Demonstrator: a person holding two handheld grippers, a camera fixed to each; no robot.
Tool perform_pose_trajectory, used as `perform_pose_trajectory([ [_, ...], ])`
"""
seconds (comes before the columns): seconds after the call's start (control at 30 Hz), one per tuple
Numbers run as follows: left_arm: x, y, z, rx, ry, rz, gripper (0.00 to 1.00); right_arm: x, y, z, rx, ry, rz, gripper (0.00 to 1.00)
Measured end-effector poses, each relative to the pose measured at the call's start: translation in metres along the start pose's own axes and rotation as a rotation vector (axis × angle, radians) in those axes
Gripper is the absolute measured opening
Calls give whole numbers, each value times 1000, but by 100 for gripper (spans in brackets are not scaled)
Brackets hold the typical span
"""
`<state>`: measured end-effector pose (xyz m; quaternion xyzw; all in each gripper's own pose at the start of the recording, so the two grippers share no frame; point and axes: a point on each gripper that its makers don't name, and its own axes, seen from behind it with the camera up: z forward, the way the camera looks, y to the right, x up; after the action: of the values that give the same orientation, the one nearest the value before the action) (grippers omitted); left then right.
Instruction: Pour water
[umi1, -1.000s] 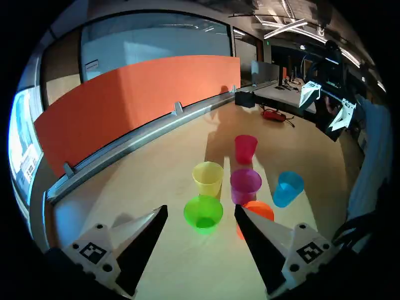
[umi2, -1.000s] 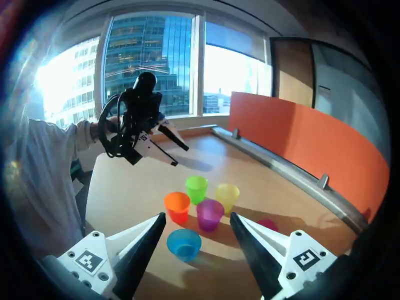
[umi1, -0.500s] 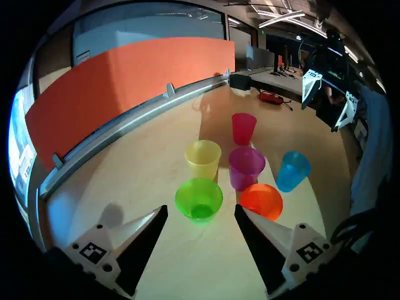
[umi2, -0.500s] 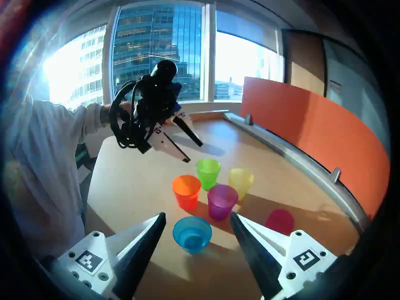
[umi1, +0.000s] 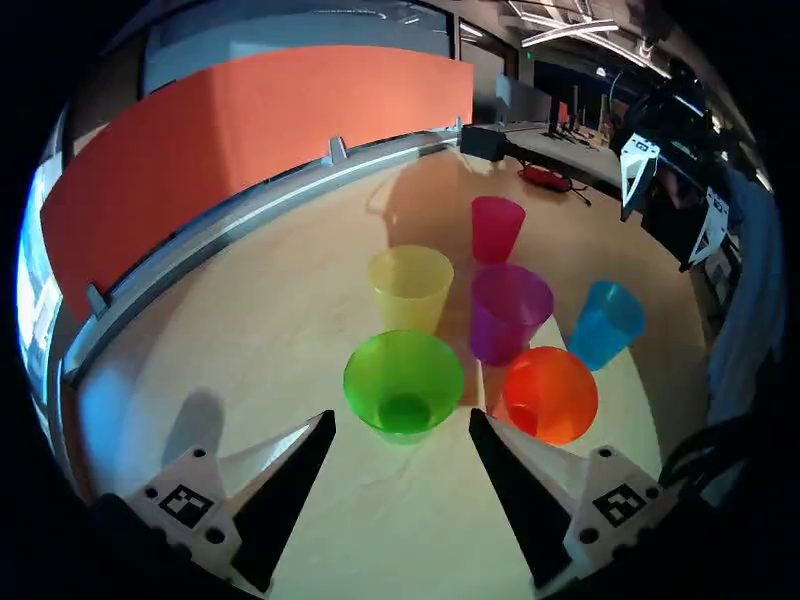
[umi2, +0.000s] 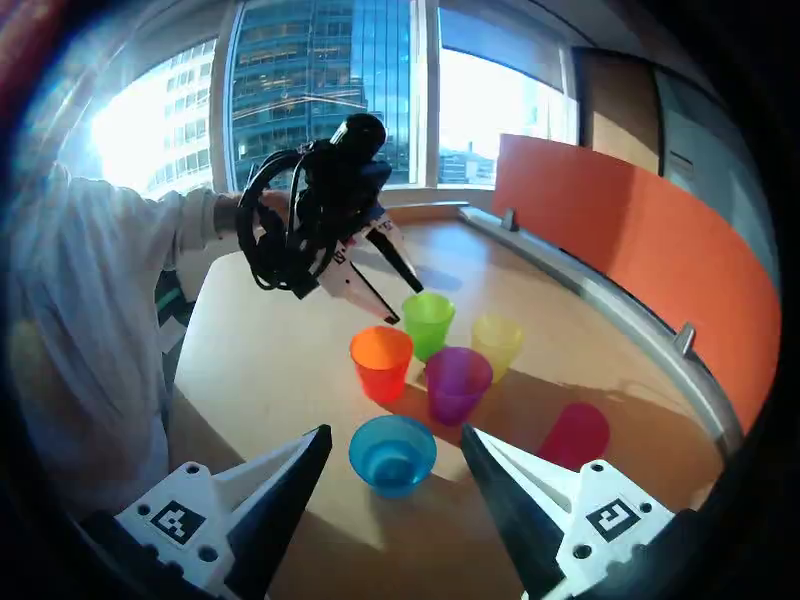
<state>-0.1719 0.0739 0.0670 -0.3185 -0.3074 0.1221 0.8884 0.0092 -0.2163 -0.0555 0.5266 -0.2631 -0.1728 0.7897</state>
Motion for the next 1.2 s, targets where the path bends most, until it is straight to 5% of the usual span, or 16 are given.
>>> perform_pose_trajectory([
  [0.5, 2, 2, 28, -38, 2, -18, 100, -11, 2, 8, 3, -29, -1, 99],
  [0.93, 10, 5, 37, -49, 17, -9, 100, -13, 5, 11, -1, -32, -1, 99],
  [1.2, 8, 2, 38, -37, 16, -2, 87, -18, 4, 15, 2, -41, -9, 99],
])
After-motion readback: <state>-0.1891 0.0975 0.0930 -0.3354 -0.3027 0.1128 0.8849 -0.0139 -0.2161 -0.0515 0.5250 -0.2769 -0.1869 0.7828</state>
